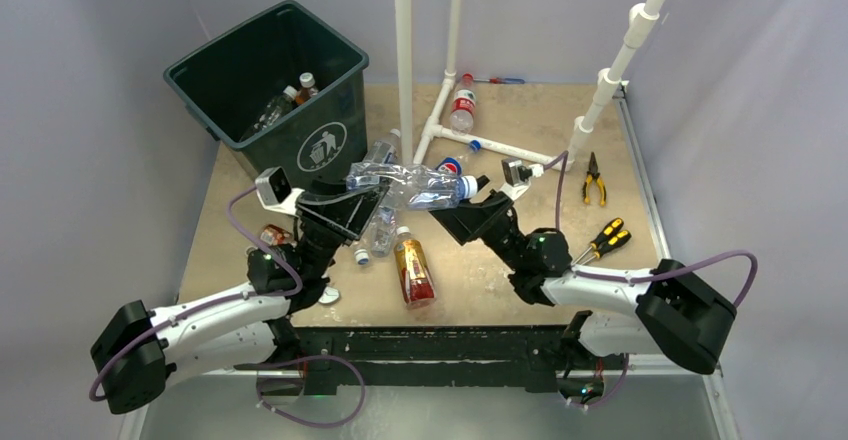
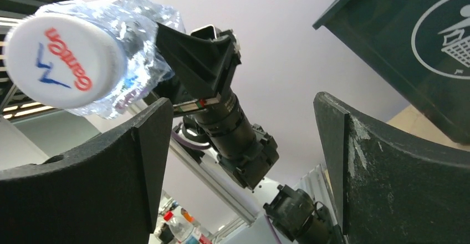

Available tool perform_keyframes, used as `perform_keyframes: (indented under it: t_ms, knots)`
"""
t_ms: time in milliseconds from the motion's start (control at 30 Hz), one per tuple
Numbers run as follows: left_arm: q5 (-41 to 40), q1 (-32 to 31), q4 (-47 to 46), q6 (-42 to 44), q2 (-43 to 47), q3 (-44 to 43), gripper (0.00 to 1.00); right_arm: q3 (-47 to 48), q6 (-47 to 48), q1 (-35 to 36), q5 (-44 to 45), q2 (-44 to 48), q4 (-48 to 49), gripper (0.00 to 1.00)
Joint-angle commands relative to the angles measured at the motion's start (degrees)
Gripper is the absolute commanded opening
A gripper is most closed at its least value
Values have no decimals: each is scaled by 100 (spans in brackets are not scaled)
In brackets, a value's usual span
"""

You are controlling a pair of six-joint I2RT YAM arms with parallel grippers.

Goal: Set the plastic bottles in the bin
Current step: Pick up the plastic bottle at the center of the board.

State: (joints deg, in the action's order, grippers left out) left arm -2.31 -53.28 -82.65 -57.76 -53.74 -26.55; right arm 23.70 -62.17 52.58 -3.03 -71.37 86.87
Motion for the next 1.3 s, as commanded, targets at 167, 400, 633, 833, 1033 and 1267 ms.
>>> perform_keyframes:
  t_ms: [167, 400, 633, 833, 1033, 1267]
  knots:
    - [-660, 19, -394, 116, 367, 267, 0, 546, 964, 200, 149, 239, 2422, 95]
    - [-1247, 21, 218, 312, 913, 277, 0, 534, 1479, 217, -295, 634, 1662, 94]
    - [-871, 19, -185, -130, 504, 180, 0, 771, 1429, 218, -245, 494, 1655, 95]
    - [-843, 19, -51, -304, 450, 186, 0, 1046, 1449, 218, -277, 414, 1518, 96]
    - [-734, 12, -235, -518, 212, 172, 0, 1219, 1321, 218, -212, 181, 1463, 95]
    - [-772, -15, -543, -441, 108, 154, 0, 1265, 1079, 218, -199, -140, 1623, 93]
